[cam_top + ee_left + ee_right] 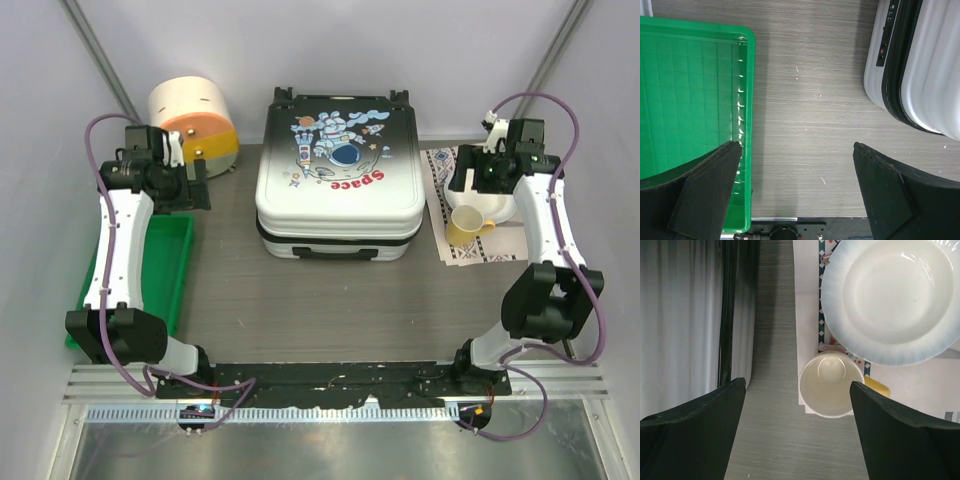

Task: Open, take out, and arrange the luggage

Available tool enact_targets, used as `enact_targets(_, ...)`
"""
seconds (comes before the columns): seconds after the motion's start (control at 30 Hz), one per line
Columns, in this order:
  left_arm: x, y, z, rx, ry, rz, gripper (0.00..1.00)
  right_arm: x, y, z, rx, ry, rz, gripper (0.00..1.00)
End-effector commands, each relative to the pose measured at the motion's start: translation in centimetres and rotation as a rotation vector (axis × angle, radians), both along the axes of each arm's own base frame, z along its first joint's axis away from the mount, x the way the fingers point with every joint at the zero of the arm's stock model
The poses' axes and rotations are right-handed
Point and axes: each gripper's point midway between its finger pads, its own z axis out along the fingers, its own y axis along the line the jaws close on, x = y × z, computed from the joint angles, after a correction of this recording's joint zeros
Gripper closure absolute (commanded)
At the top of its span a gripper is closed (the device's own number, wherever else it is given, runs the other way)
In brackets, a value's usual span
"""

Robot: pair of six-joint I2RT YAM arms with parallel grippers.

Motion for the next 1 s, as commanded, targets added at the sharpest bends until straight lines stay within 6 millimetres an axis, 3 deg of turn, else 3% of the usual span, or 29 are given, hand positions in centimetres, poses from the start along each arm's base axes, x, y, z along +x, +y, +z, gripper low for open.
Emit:
enact_targets(0.0, 2.3, -0.4, 1.3, -0.031, -0.080, -0.009, 0.00, 4.2, -0.1, 2.0, 0.022, -0.119, 0.006, 0.11)
enact_targets(0.27, 5.6, -1.9, 1.3, -0.117, -0.099, -0.048, 0.00, 9.8, 1.5, -2.7, 0.036, -0.079, 0.075, 0.27)
enact_targets(0.47, 6.7, -2.2, 1.2, -0.143, -0.114, -0.045, 0.00, 12.1, 4.8, -5.3, 0.074, -0.088, 0.178, 0.31)
enact_targets(0.57, 8.0, -2.8, 1.5, -0.187, -0.155, -0.027, 0.01, 11.7, 7.9, -6.2, 0.086, -0.088, 0.262, 0.33)
enact_targets(0.7, 9.6, -3.7, 3.3, -0.253, -0.235, -0.029, 0.00, 9.4, 13.3, -7.4, 0.133, -0.083, 0.397, 0.34)
enact_targets(0.73, 9.9, -3.8, 3.8, -0.264, -0.258, -0.032, 0.00, 8.7, 15.2, -7.3, 0.141, -0.087, 0.440, 0.34)
enact_targets(0.77, 10.0, -4.1, 4.0, -0.280, -0.264, -0.040, 0.00, 7.8, 16.0, -8.0, 0.155, -0.078, 0.463, 0.34)
enact_targets(0.8, 10.0, -4.4, 4.4, -0.288, -0.276, -0.055, 0.00, 7.0, 16.9, -7.1, 0.164, -0.101, 0.489, 0.34)
enact_targets(0.9, 9.9, -5.4, 4.9, -0.318, -0.295, -0.116, 0.01, 4.2, 20.0, -7.5, 0.191, -0.105, 0.576, 0.34)
enact_targets(0.93, 10.0, -5.6, 5.1, -0.330, -0.305, -0.131, 0.00, 3.3, 20.7, -6.2, 0.200, -0.138, 0.599, 0.34)
enact_targets(0.97, 10.0, -5.7, 4.9, -0.331, -0.306, -0.141, 0.00, 1.9, 21.9, -7.0, 0.209, -0.128, 0.634, 0.34)
